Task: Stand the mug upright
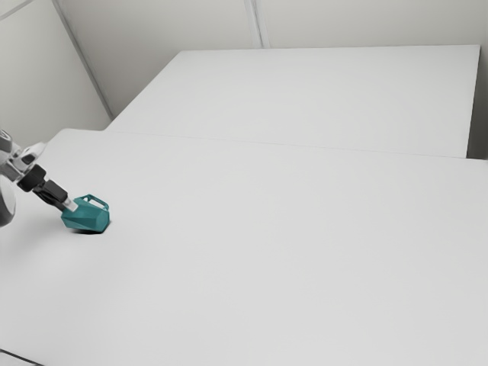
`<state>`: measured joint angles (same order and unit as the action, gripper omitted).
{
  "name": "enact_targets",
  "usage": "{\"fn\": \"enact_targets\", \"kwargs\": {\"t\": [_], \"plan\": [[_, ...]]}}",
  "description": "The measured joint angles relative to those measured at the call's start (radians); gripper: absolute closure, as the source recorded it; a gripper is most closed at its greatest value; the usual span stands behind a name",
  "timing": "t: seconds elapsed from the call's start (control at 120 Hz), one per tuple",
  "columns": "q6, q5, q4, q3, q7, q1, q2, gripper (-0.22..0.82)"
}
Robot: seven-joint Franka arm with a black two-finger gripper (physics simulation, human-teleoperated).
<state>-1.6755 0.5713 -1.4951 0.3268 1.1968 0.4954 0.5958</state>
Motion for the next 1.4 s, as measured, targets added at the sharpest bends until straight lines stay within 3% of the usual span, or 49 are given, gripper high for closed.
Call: {"fn": "enact_targets", "kwargs": {"t": [1.4], "plan": [[0.108,0.212,0.012,-0.002,0.037,0.018,0.063,0.00]]}}
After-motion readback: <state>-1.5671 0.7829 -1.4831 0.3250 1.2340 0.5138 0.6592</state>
